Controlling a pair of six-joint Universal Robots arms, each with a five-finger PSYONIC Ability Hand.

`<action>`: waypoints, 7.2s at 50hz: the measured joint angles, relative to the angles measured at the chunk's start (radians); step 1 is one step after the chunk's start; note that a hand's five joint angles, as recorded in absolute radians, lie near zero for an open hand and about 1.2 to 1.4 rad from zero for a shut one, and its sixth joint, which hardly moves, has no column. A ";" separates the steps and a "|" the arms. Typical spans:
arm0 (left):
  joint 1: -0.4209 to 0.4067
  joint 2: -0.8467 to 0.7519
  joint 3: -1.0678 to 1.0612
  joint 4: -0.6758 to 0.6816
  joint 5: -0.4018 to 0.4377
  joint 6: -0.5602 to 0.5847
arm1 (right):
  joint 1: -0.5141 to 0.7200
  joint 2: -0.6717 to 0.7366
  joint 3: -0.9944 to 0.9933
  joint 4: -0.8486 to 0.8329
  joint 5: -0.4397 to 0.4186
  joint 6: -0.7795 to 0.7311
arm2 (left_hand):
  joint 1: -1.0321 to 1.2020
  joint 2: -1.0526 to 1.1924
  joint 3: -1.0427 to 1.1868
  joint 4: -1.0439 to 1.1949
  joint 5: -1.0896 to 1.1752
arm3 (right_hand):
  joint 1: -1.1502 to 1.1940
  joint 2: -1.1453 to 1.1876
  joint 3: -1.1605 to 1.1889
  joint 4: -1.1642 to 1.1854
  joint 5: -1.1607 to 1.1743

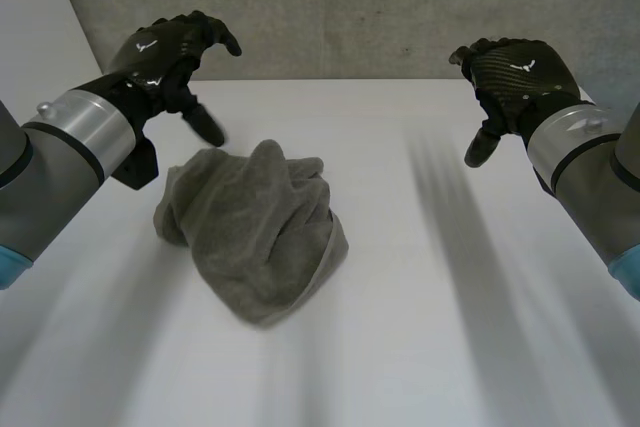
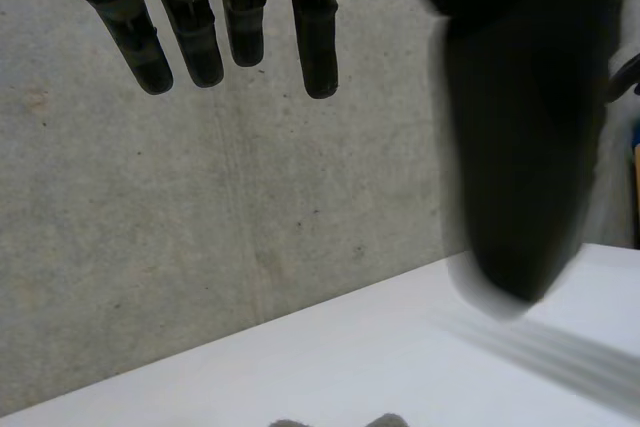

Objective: Fold the towel.

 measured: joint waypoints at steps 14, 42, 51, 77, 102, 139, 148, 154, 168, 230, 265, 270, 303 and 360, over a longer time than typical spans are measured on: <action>-0.006 -0.014 0.010 -0.025 -0.139 0.173 | -0.026 0.000 -0.005 -0.003 0.007 0.047 | 0.000 0.000 0.000 0.000 -0.001 | 0.000 0.000 0.000 0.000 0.000; -0.065 -0.033 -0.100 -0.101 -0.046 0.197 | -0.042 0.011 -0.005 0.078 -0.099 -0.100 | 0.055 0.066 0.059 0.053 0.091 | 0.000 0.000 0.000 0.000 0.000; -0.113 -0.091 -0.302 -0.061 0.057 0.234 | 0.000 0.081 0.058 0.178 -0.321 -0.353 | 0.287 0.289 0.283 0.280 0.312 | 0.000 0.000 -0.003 0.000 0.000; -0.108 -0.319 -0.289 0.141 -0.048 0.316 | 0.258 0.485 -0.072 -0.062 -0.229 -0.369 | 0.279 0.289 0.284 0.279 0.307 | 0.115 0.078 0.073 0.071 0.090; -0.085 -0.243 -0.228 0.144 -0.039 0.312 | 0.278 0.498 -0.231 -0.115 -0.194 -0.149 | 0.976 1.065 1.066 1.098 1.079 | 1.093 1.050 1.074 1.089 1.106; -0.056 -0.209 -0.256 0.136 -0.029 0.606 | 0.187 0.206 -0.038 0.257 -0.229 -0.254 | 0.990 1.096 1.094 1.103 1.107 | 1.020 0.993 0.984 0.991 1.011; -0.032 -0.231 -0.307 0.140 -0.028 0.725 | 0.090 0.228 0.035 0.263 -0.230 -0.279 | 0.990 1.096 1.094 1.103 1.109 | 0.327 0.308 0.302 0.301 0.292; -0.017 -0.219 -0.308 0.141 -0.022 0.720 | 0.019 0.252 0.048 0.263 -0.235 -0.314 | 0.990 1.096 1.094 1.103 1.109 | 0.233 0.209 0.207 0.196 0.186; 0.012 -0.183 -0.376 0.150 -0.001 0.710 | -0.065 0.369 -0.026 0.222 -0.256 -0.317 | 0.990 1.096 1.094 1.103 1.109 | 0.227 0.202 0.199 0.184 0.174; 0.031 -0.285 0.609 0.132 0.077 0.555 | -0.015 0.388 -0.990 0.100 -0.202 -0.159 | 0.990 1.098 1.095 1.107 1.109 | 1.101 1.064 1.059 1.093 1.082; 0.108 -0.340 -0.311 0.379 0.135 0.637 | -0.048 0.234 0.314 -0.180 -0.282 -0.352 | 0.995 1.098 1.095 1.107 1.109 | 0.605 0.591 0.580 0.581 0.584; 0.110 -0.323 -0.322 0.374 0.132 0.634 | -0.049 0.228 0.314 -0.134 -0.276 -0.350 | 0.995 1.098 1.095 1.108 1.109 | 0.519 0.514 0.502 0.496 0.499; 0.152 -0.276 -0.365 0.386 0.131 0.626 | -0.167 0.152 0.156 0.301 -0.389 -0.233 | 0.995 1.098 1.095 1.108 1.109 | 0.484 0.479 0.466 0.459 0.461; 0.152 -0.338 -0.346 0.509 0.041 0.635 | -0.309 -0.137 0.272 0.187 -0.488 -0.053 | 0.383 0.407 0.406 0.401 0.402 | 1.124 1.059 1.080 1.092 1.108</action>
